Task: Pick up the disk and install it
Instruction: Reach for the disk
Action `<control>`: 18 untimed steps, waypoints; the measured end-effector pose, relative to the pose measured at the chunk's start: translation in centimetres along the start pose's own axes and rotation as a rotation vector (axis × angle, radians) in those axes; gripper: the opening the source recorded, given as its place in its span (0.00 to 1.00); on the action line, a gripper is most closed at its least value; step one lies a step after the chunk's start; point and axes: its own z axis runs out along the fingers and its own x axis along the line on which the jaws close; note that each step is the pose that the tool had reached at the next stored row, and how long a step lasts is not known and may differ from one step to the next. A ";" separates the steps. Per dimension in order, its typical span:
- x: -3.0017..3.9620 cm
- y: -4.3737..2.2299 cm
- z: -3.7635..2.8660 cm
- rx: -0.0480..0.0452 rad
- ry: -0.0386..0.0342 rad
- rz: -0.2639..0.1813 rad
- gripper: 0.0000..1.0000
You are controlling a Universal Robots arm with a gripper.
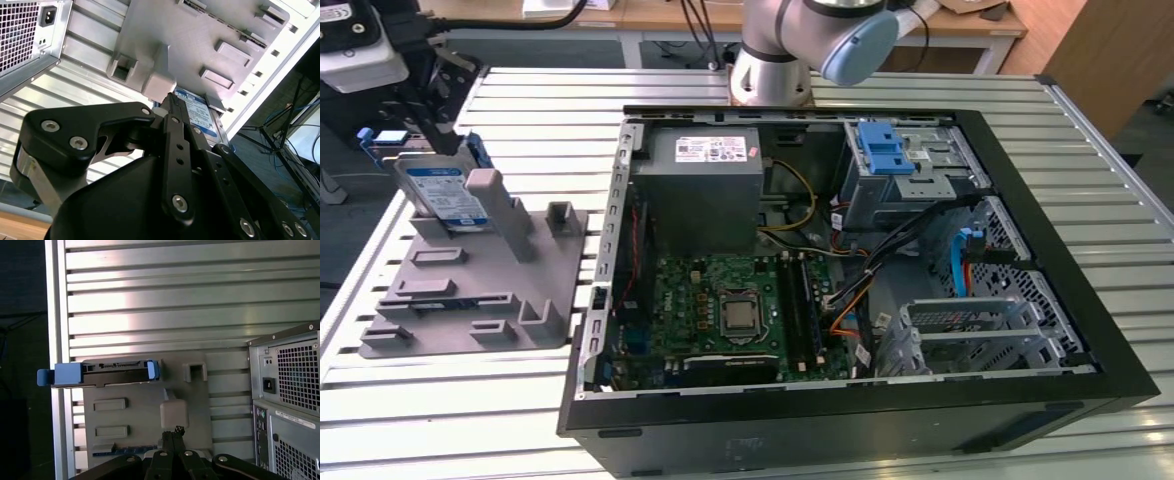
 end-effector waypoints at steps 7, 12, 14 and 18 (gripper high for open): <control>0.69 0.02 0.09 0.0000 0.0002 0.000 0.11; 0.87 0.01 0.10 0.0001 0.0003 0.000 0.11; 0.89 0.01 0.11 0.0000 0.0001 0.000 0.11; 0.91 0.01 0.12 0.0000 0.0002 0.000 0.11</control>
